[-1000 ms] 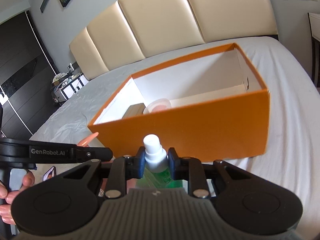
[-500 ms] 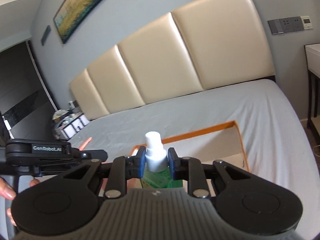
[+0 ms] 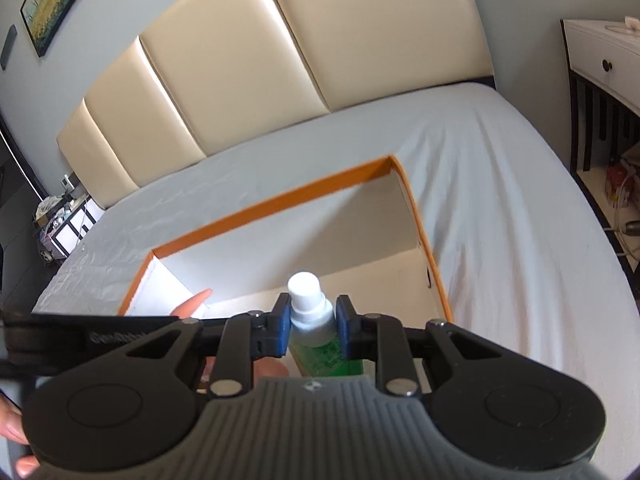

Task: Organize rigid objects
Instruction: 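Open the left gripper to drop the pink bottle while the right gripper releases the green bottle inside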

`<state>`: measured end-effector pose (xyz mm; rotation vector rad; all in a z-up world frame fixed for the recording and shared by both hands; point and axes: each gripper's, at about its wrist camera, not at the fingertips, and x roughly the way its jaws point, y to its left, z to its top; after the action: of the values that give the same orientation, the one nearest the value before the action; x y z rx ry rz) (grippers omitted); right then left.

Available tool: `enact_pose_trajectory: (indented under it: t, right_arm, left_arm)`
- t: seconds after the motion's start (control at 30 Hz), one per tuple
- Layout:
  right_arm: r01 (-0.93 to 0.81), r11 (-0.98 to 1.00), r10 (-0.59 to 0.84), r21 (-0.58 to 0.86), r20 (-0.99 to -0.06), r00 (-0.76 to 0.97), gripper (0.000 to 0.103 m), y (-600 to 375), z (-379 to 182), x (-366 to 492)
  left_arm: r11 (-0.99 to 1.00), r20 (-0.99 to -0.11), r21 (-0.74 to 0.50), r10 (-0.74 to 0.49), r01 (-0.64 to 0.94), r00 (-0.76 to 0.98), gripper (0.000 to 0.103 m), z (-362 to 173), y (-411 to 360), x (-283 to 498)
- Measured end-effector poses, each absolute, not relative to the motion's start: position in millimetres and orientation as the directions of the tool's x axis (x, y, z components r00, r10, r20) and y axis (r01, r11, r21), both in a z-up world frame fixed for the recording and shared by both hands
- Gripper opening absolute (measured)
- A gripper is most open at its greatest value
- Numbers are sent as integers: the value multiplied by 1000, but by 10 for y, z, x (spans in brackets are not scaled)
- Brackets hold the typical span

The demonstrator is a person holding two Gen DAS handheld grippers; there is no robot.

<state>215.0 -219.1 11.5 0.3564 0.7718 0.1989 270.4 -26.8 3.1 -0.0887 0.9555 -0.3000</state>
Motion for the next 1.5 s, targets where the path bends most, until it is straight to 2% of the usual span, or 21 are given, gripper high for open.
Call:
enact_pose_trajectory:
  t: [0.37,0.4,0.5,0.63,0.8,0.93,1.13,1.5]
  right_arm:
    - [-87,913,351,398,-661,663,22,-2210,93,2120]
    - [-91,912,355,400,-658,664,22,-2219,101,2108]
    - [-122,913,369,390,-658,657,22,-2227,139,2070]
    - [-176,904,409,388,-671,619,22,-2225,175,2062]
    - [-198,893,441,404,-695,568,23,-2129,189,2102]
    - [-171,904,418,392,-727,545,22,-1983,165,2115]
    - [-136,922,379,364,-765,521,23,-1775,116,2129]
    - [-173,943,331,283,-808,488,25,-1367,82,2106]
  left_arm:
    - [952,-813,-101,-245,287,528,29,-109,-412,2607]
    - [951,-814,-119,-258,285,521,33,-108,-388,2605]
    - [943,-801,-201,-314,265,509,53,-66,-267,2582]
    - [931,-763,-281,-363,232,535,58,77,-94,2504]
    - [924,-725,-346,-372,160,580,58,209,123,2385]
    - [945,-772,-314,-309,90,556,50,150,177,2382]
    - [962,-799,-265,-254,60,544,46,86,181,2409]
    - [955,-787,-297,-256,19,561,45,98,379,2348]
